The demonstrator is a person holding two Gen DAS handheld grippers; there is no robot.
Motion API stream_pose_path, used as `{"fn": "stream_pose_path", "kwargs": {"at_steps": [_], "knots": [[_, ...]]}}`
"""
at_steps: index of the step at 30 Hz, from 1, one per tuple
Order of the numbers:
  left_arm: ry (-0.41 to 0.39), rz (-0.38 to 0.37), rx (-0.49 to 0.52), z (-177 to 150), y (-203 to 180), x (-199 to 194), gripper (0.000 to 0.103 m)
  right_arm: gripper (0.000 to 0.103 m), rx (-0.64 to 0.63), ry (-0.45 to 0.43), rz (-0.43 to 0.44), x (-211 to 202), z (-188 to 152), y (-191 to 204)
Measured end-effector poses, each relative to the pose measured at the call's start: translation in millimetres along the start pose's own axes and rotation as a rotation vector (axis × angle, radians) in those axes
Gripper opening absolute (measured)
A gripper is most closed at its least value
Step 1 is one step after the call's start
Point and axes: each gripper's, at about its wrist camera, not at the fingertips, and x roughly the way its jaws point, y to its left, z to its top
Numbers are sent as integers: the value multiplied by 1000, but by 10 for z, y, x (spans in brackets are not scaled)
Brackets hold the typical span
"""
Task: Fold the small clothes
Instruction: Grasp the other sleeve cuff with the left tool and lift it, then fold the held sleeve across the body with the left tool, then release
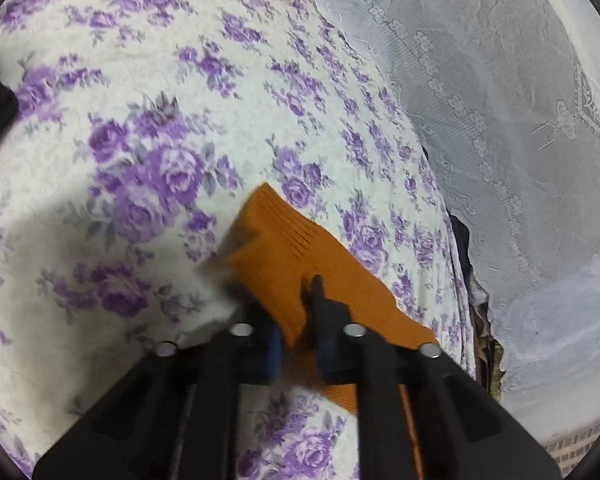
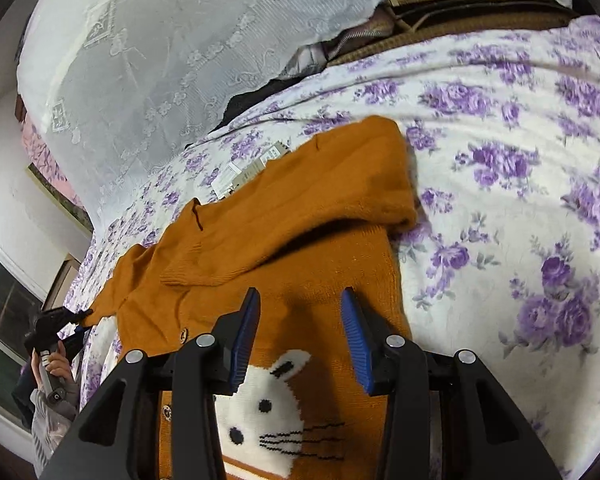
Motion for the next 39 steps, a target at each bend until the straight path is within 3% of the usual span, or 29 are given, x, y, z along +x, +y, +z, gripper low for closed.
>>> {"fn": "stream_pose_path", "kwargs": {"at_steps": [4, 11, 18, 28, 39], "knots": [[-21, 42, 56, -64, -122, -46, 6, 41, 7, -7, 9, -13, -2, -17], [-103, 170, 285, -369, -660, -263, 6, 42, -5, -39, 11, -155, 64, 58], [-148, 168, 513, -796, -1340, -427, 6, 42, -29, -63, 29, -354, 215, 184], [-155, 159, 648, -1117, -2063, -419, 6, 42, -45, -77, 81, -533, 456, 228], [-133, 150, 792, -1766, -2835, -135, 6, 43, -28, -95, 147, -657, 626, 103]]}}
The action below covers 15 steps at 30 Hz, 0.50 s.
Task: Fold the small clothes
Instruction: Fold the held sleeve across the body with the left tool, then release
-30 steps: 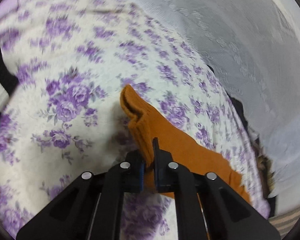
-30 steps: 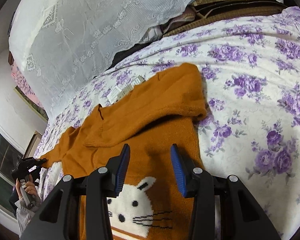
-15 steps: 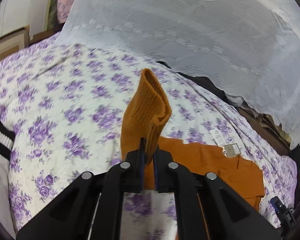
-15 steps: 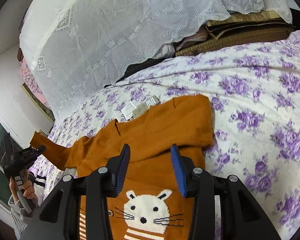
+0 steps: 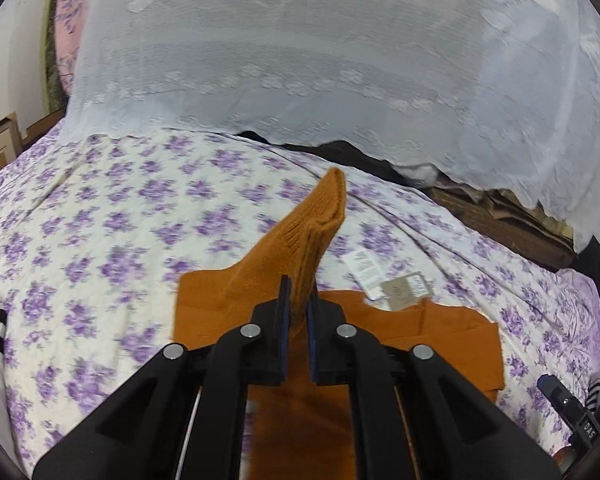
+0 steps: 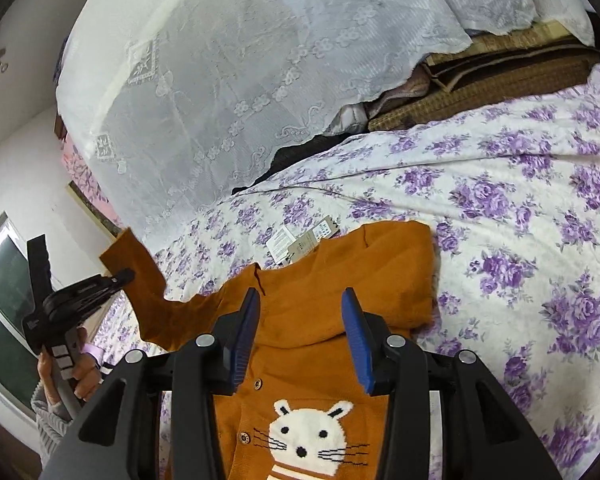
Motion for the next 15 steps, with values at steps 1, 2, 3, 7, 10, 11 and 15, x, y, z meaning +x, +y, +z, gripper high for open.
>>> {"fn": "stream_pose_path", "kwargs": {"at_steps": [1, 2, 3, 7, 10, 11, 15], "knots": [[3, -1, 7, -5, -74, 21, 6, 43, 12, -2, 4, -12, 19, -36], [7, -5, 18, -18, -173, 54, 6, 43, 26, -6, 7, -27, 46, -81], [11, -8, 25, -29, -246, 81, 6, 43, 36, -11, 8, -40, 63, -114], [30, -32, 46, -94, -550, 189, 6, 43, 83, -22, 14, -82, 133, -269], [50, -53, 61, -163, -778, 285, 6, 43, 120, -16, 25, -80, 174, -363], [58, -62, 66, -195, -860, 326, 6, 43, 133, -15, 25, -78, 186, -397], [83, -83, 86, -323, -1123, 459, 6, 43, 166, -19, 23, -79, 225, -497]]}}
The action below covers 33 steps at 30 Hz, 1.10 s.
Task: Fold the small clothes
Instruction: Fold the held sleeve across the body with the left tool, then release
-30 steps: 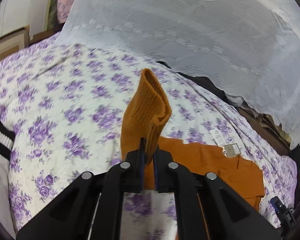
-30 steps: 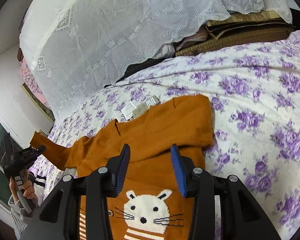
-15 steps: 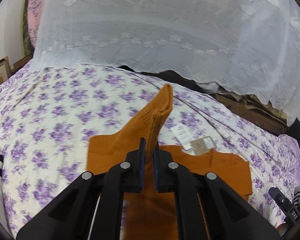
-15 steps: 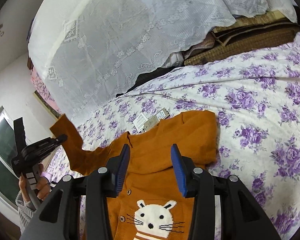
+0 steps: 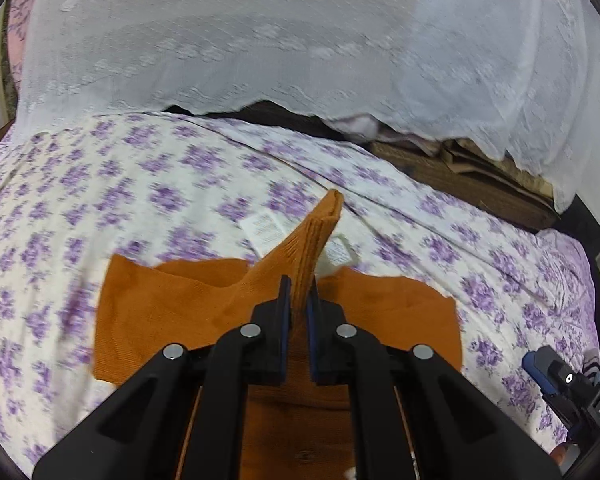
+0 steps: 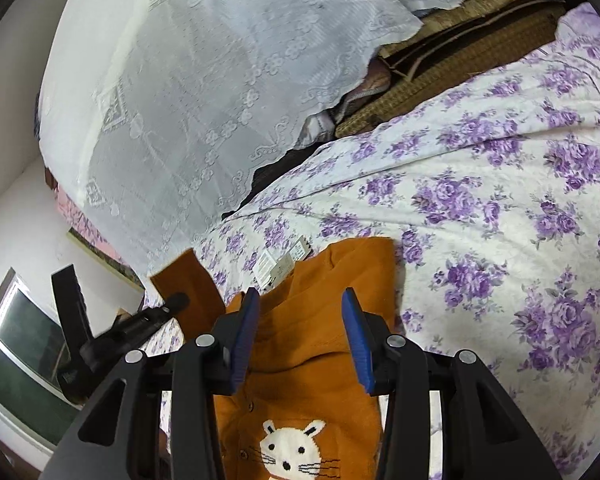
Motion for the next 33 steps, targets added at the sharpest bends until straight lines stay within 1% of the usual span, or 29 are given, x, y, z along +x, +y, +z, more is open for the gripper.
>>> {"fn": "stream_pose_path", "kwargs": {"at_steps": [6, 8, 9, 10, 11, 12, 13, 15, 16, 18, 20, 22, 24, 25, 26, 28, 30, 32, 33], "knots": [[65, -2, 76, -270, -410, 349, 6, 43, 38, -7, -10, 8, 53, -129], [101, -5, 104, -394, -510, 477, 9, 43, 45, -5, -15, 23, 64, -160], [119, -8, 114, -450, -547, 529, 16, 43, 47, -4, -17, 32, 66, -170], [134, -13, 123, -499, -573, 563, 27, 43, 49, -2, -19, 42, 69, -186], [153, -24, 138, -551, -600, 589, 33, 43, 52, 1, -21, 53, 68, -200], [163, -26, 146, -580, -611, 588, 51, 43, 53, 3, -22, 60, 64, -205], [162, -25, 150, -595, -611, 564, 63, 43, 52, 5, -23, 69, 61, -207], [145, -33, 151, -587, -555, 459, 69, 43, 46, 11, -24, 94, 45, -202], [140, -39, 150, -576, -511, 404, 75, 43, 42, 15, -23, 105, 37, -195], [130, -39, 136, -540, -335, 252, 84, 43, 29, 29, -14, 145, 8, -166], [101, -19, 118, -501, -115, 108, 87, 43, 10, 50, -2, 202, -33, -113], [74, 26, 92, -476, 160, -4, 91, 43, -7, 74, 17, 266, -80, -48], [52, 101, 36, -446, 555, -80, 92, 43, -28, 100, 18, 378, -139, 50], [54, 120, 15, -433, 668, -79, 92, 43, -40, 114, 13, 451, -166, 111], [66, 149, -29, -409, 860, -51, 92, 43, -65, 136, 5, 564, -198, 196], [83, 172, -103, -384, 1136, 5, 92, 42, -105, 170, -34, 760, -243, 316], [105, 203, -147, -370, 1333, 116, 92, 42, -131, 207, -113, 1021, -275, 387], [143, 271, -132, -384, 1436, 298, 92, 41, -146, 249, -186, 1270, -333, 398], [160, 296, -118, -401, 1467, 379, 92, 34, -162, 272, -217, 1392, -380, 397]]}}
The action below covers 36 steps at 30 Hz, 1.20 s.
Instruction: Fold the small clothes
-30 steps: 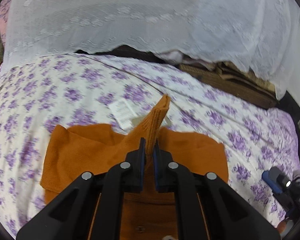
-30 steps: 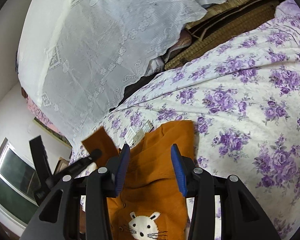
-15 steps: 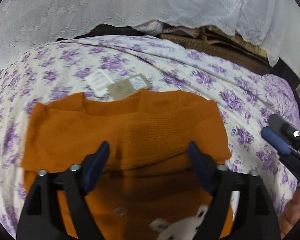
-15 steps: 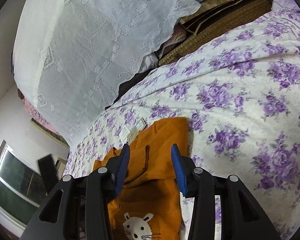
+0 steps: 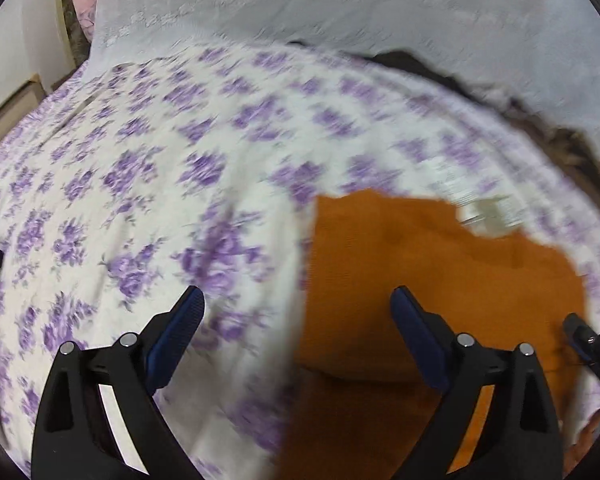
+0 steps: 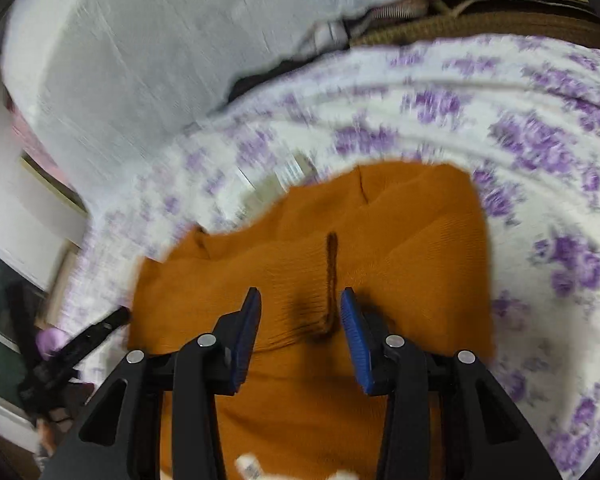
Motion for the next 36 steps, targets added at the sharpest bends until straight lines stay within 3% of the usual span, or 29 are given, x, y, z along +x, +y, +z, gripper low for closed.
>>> {"fn": "stream_pose_path", "kwargs": {"at_steps": [3, 8, 10, 11, 13, 15, 17, 19, 21, 22, 24, 25, 28, 30, 33, 36], "knots": [[28, 54, 45, -97, -24, 298, 98, 7, -62, -26, -69, 149, -48, 66], [-79, 118, 99, -164, -129, 165, 99, 0, -82, -133, -83, -26, -19, 0], [-106, 129, 105, -189, -128, 114, 99, 0, -113, -130, -164, 45, 9, -28], [-91, 140, 113, -191, -140, 160, 99, 0, -146, -79, -180, 159, 1, -63], [-59, 141, 118, -211, -138, 233, 99, 0, -120, -87, -151, 126, -8, -140], [-79, 137, 83, -193, -88, 111, 99, 5, -104, -159, -135, -98, -20, -105], [-135, 56, 33, -108, -38, -92, 99, 5, -149, -214, -119, -239, -33, 31], [-170, -41, 27, 4, -72, -234, 99, 5, -188, -202, -61, -228, -25, 180], [-154, -75, 53, 87, -169, -186, 99, 5, -220, -157, -44, -100, -22, 305], [-119, -76, 89, 132, -256, -53, 99, 5, -234, -138, -52, -17, -28, 334], [-27, 0, 135, 121, -372, 303, 99, 2, -237, -55, -100, 238, -37, 280], [30, 16, 128, 70, -373, 566, 99, 1, -205, -30, -59, 322, -30, 192], [-30, 15, 123, 65, -388, 457, 99, 0, -132, -34, 3, 239, 29, 62], [-53, 12, 103, 39, -345, 386, 99, 6, -155, -103, -24, 86, -44, 113], [-86, -32, 14, 77, -164, 209, 99, 6, -212, -116, -2, -11, -103, 243], [-26, 75, 29, 91, -89, 448, 99, 7, -233, -31, -41, 183, -156, 210]]}}
